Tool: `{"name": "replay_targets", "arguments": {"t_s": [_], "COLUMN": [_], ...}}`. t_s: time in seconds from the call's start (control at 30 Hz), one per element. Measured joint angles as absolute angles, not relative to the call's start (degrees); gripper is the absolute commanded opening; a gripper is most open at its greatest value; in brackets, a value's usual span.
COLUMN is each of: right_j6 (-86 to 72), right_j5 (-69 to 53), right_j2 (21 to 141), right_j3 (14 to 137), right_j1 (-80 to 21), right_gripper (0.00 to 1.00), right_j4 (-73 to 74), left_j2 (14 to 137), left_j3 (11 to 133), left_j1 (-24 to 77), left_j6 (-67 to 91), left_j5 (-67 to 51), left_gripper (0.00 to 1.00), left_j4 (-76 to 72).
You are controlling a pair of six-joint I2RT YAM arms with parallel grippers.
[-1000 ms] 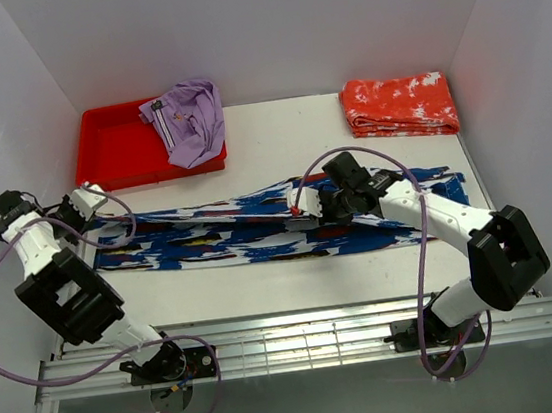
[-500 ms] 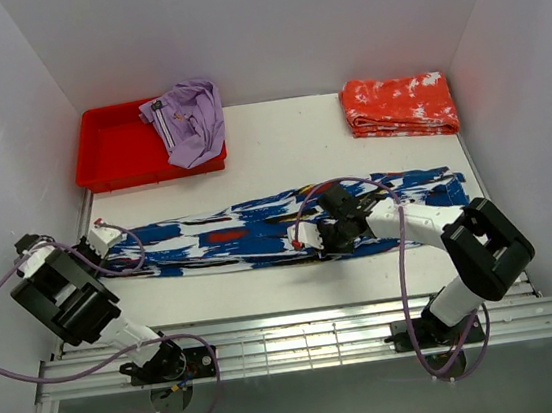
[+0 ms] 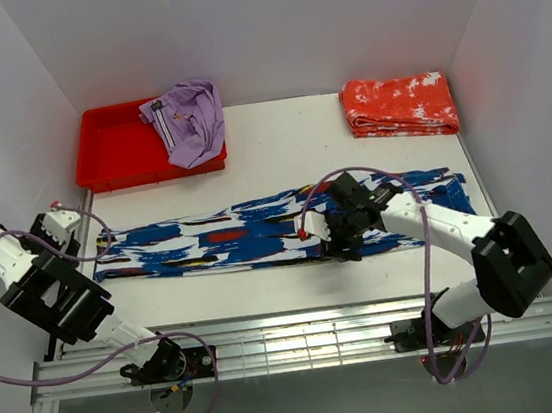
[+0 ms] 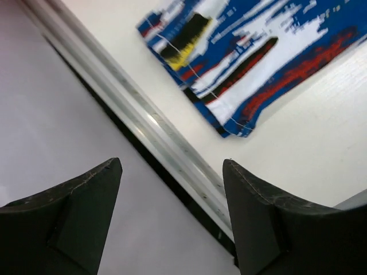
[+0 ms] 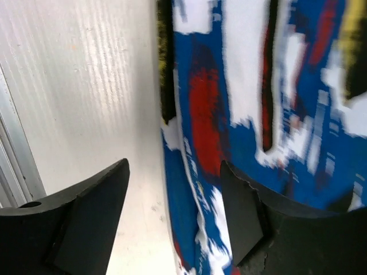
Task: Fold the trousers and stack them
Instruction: Fold the trousers
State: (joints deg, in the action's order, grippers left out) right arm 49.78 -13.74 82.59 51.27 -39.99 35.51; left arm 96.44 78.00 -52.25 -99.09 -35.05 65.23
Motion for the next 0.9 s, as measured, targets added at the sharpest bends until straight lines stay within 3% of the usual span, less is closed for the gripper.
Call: {"name": "replay_targets", "arguments": {"t_s": [0.17, 0.4, 0.67, 0.9], "right_j6": [48.64, 46.48, 43.72, 41.47], "right_j5": [-17.61, -20.49, -20.36, -21.54], "right_j2": [79.11, 92.33, 96.36, 93.65], "right_j3": [60.66, 72.49, 65.12, 54.39], "right_j1": [-30.61, -12.99, -12.05, -13.63], "right_gripper": [0.66, 0.57, 0.47, 0.4], "right_j4": [40.07, 42.13, 43.29, 39.29], "left_j2": [94.7, 91.72, 92.18, 91.64], "left_j3": [85.17, 75.9, 73.58, 63.09], "left_j1": [-48.88, -28.49, -10.22, 14.59], "left_j6": [-93.78, -72.44, -45.95, -33.28], "left_j5": [-39.72, -41.54, -46.92, -47.48], "left_gripper": [0.81, 0.77, 0.72, 0.67], "left_j4": [70.52, 62.08, 47.53, 29.82]}}
